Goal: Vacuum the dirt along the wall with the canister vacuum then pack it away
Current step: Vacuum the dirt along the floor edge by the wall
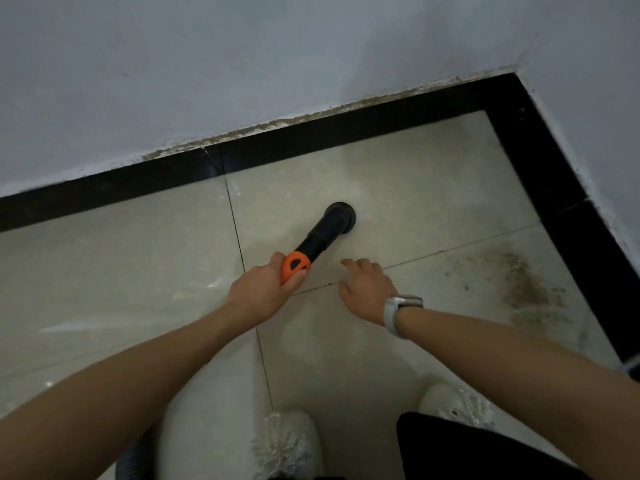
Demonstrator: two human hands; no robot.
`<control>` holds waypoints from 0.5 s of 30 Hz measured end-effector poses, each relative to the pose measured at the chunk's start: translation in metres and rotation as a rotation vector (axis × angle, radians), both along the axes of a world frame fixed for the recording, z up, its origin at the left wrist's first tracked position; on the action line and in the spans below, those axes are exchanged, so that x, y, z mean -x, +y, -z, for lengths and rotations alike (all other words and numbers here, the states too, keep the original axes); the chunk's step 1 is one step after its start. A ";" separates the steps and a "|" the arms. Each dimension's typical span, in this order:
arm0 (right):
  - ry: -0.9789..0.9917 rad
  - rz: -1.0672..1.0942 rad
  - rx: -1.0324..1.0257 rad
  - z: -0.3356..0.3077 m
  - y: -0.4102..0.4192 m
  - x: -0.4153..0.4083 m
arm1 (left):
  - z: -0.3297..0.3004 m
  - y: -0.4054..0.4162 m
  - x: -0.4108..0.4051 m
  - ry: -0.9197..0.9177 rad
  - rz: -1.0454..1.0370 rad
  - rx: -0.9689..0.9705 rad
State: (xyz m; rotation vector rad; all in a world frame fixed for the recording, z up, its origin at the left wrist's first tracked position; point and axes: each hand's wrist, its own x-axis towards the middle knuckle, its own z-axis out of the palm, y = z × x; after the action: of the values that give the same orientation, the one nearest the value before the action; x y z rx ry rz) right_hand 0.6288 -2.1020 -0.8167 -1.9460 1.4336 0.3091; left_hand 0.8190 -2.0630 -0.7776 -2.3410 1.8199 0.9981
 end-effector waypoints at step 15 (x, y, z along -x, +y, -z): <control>0.185 0.113 0.047 0.035 0.076 0.017 | 0.010 0.112 -0.036 -0.049 -0.227 0.061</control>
State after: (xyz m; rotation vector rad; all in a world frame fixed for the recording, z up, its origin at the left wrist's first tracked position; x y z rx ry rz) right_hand 0.6121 -2.0262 -0.8515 -1.9052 1.6761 0.4159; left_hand 0.8554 -1.9515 -0.7880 -2.6305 1.6180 0.9062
